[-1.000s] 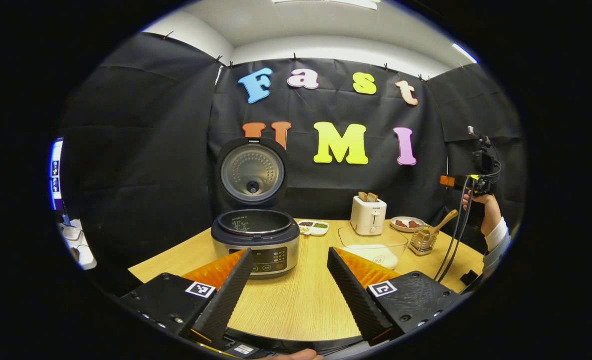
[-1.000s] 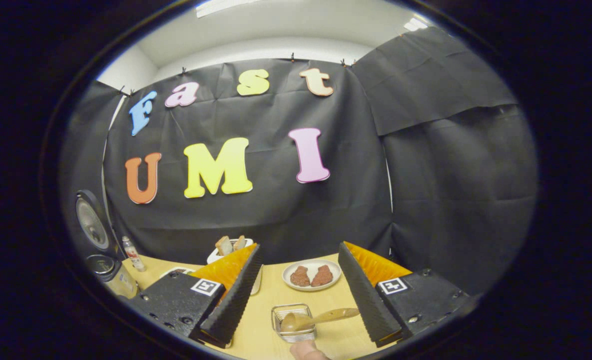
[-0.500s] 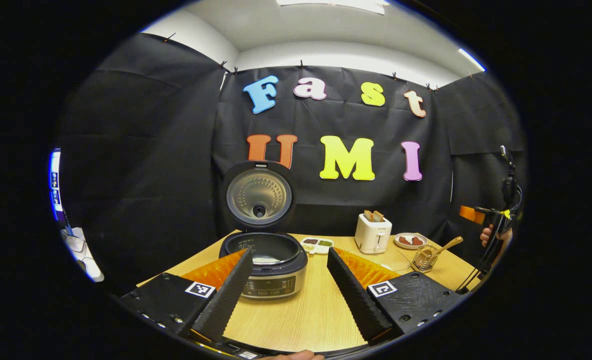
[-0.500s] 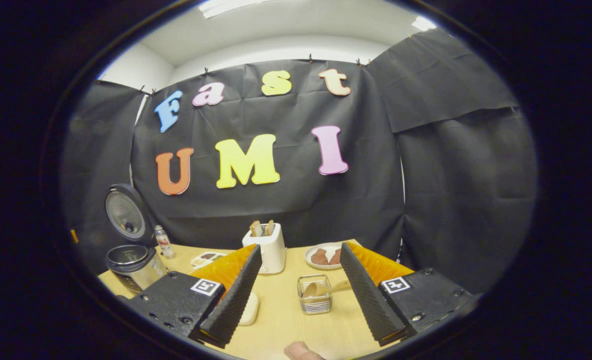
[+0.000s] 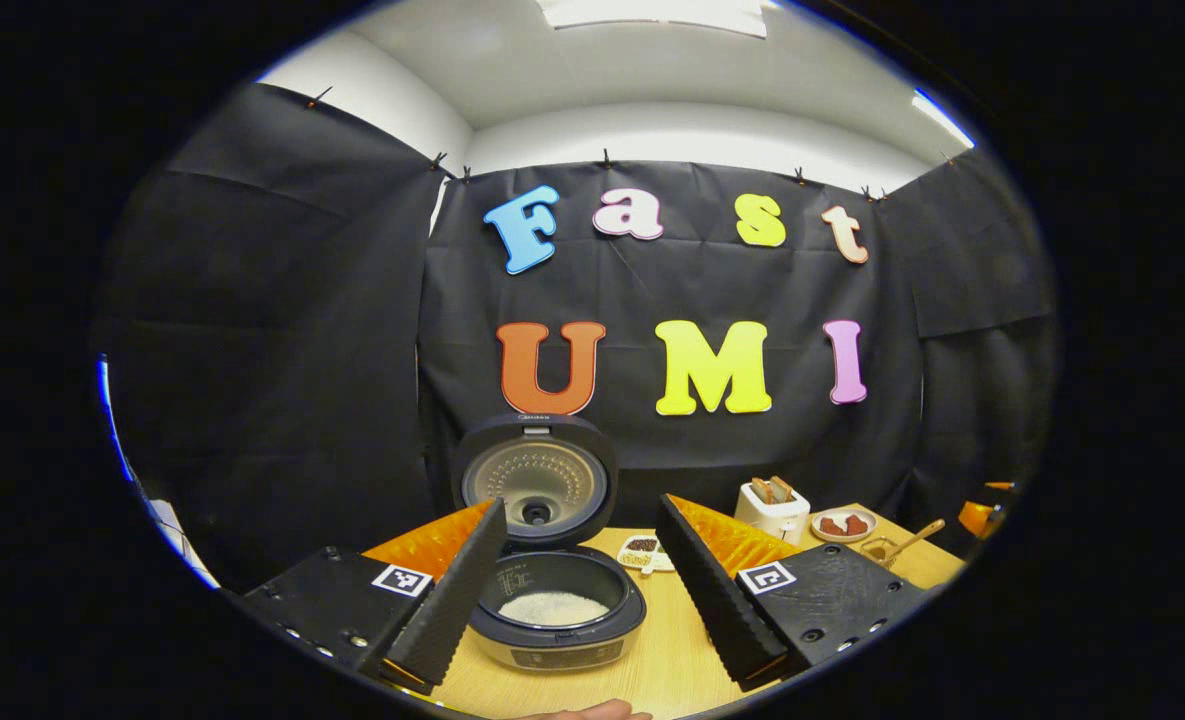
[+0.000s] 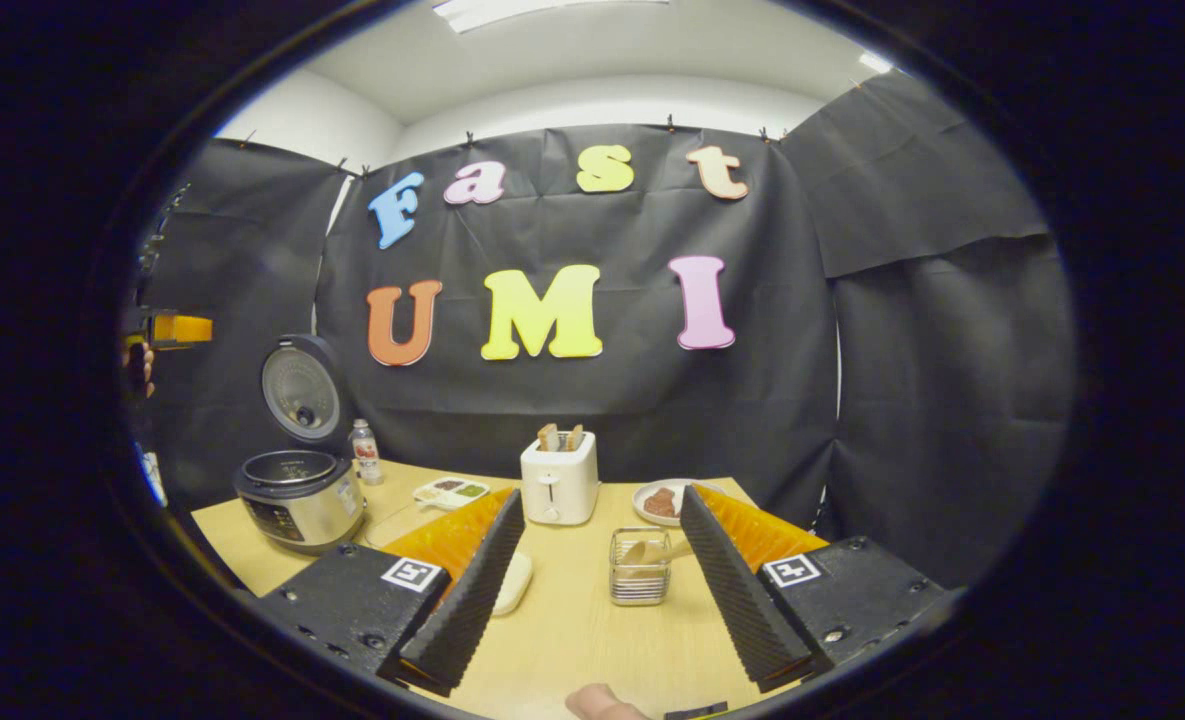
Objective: Close the left gripper, press the button to open the rice cooker; take a wooden spoon from the chopstick holder with the right hand, scoop a spoonful of rice and pour it into the rice cooker, then put the wooden spoon back into the chopstick holder.
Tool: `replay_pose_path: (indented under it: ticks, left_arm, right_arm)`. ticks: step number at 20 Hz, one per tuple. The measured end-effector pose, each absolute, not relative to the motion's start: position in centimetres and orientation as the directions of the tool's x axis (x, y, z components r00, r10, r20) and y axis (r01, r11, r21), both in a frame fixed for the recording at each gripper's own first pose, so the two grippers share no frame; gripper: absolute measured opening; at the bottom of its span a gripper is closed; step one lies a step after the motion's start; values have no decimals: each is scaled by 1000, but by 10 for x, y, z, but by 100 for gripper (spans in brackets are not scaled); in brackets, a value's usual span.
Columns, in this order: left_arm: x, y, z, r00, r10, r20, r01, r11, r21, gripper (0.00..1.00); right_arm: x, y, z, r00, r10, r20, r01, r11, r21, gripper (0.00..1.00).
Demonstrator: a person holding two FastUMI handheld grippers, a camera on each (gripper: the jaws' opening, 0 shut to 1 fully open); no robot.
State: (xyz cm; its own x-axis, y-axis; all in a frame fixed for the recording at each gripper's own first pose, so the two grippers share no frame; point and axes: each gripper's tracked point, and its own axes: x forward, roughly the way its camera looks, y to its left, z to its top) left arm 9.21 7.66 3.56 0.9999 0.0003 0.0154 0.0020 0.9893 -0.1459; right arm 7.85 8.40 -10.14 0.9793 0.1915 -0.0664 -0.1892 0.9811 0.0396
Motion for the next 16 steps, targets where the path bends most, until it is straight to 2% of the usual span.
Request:
replay_pose_path:
  ticks: [1, 2, 3, 9, 10, 11, 12, 13, 15, 16]
  left_arm:
    - [101, 78, 42, 1000, -1, 19, 3, 989, -149, 96]
    - [113, 83, 47, 1000, 8, 21, -5, 989, -145, 95]
    - [124, 90, 52, 999, 25, 22, -22, 990, -141, 95]
    - [210, 113, 71, 997, 67, 44, -61, 989, -138, 95]
    - [224, 115, 70, 997, 63, 34, -57, 985, -161, 95]
    - [239, 114, 67, 998, 55, 24, -50, 982, -181, 95]
    - [252, 115, 66, 998, 55, 24, -49, 981, -187, 95]
    - [268, 119, 62, 997, 68, 23, -63, 983, -171, 95]
    - [294, 126, 47, 994, 109, -13, -109, 988, -112, 95]
    - [304, 130, 39, 991, 131, -27, -133, 988, -73, 95]
  right_arm:
    - [78, 81, -101, 980, 190, -63, -188, 981, 39, 100]
    - [77, 80, -101, 979, 193, -58, -191, 981, 39, 95]
    - [75, 79, -100, 979, 195, -54, -193, 980, 41, 100]
    - [78, 57, -103, 984, 177, -32, -175, 982, 76, 100]
    - [78, 51, -102, 985, 171, -21, -169, 981, 93, 95]
    - [77, 47, -97, 986, 168, 0, -167, 980, 106, 100]
    - [78, 43, -94, 987, 161, 18, -162, 980, 112, 100]
    - [79, 40, -94, 988, 154, 26, -156, 982, 110, 94]
    - [80, 39, -94, 988, 151, 41, -155, 982, 110, 94]
    - [79, 35, -89, 988, 141, 55, -147, 982, 118, 100]
